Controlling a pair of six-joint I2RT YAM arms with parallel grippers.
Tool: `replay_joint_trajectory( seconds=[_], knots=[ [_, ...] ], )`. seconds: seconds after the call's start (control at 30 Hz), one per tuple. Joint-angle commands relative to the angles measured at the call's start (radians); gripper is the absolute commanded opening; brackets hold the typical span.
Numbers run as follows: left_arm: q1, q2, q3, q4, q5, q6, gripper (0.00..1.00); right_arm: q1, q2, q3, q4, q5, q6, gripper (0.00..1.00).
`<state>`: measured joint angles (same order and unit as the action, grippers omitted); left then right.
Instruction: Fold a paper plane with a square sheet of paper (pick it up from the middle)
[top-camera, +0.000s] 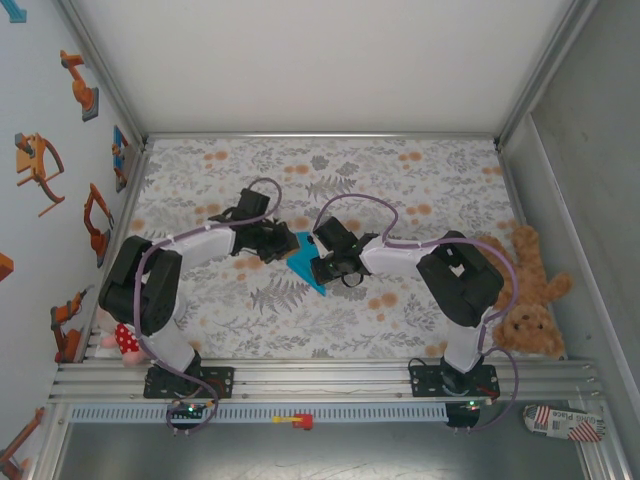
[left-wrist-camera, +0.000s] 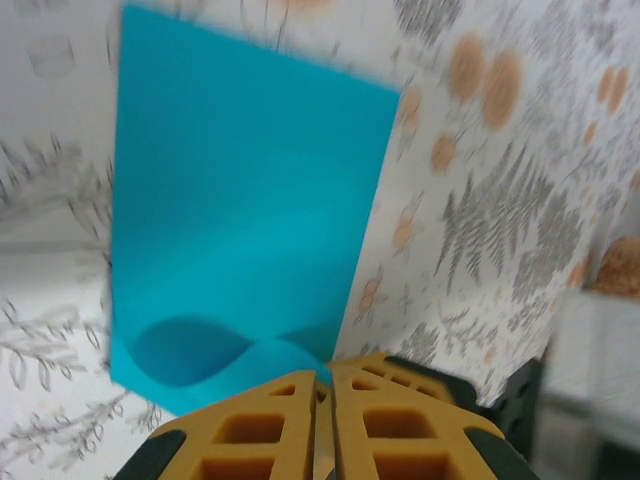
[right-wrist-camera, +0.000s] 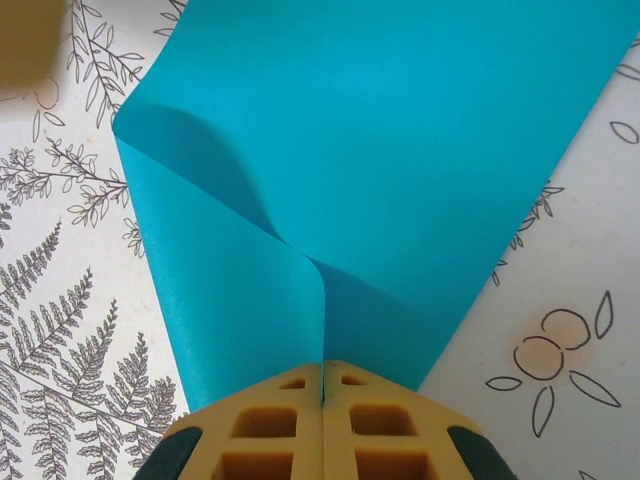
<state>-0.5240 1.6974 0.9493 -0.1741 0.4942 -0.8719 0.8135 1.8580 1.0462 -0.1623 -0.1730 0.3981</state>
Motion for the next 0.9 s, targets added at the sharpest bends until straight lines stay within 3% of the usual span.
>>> replay_joint_trajectory(
  seconds=[0.0,0.4,0.87],
  knots=[
    [-0.033,-0.008,-0.034,0.045,0.031,-0.053,0.13,-0.007,0.03,-0.011,-0.018,-0.001,0.021,0.0],
    [-0.065,0.086,-0.028,0.06,0.063,-0.075,0.1,-0.008,0.023,-0.02,-0.015,0.003,0.024,0.0],
    [-0.067,0.105,-0.034,-0.019,0.01,-0.033,0.1,-0.008,0.03,-0.02,-0.015,0.001,0.025,0.0]
  ],
)
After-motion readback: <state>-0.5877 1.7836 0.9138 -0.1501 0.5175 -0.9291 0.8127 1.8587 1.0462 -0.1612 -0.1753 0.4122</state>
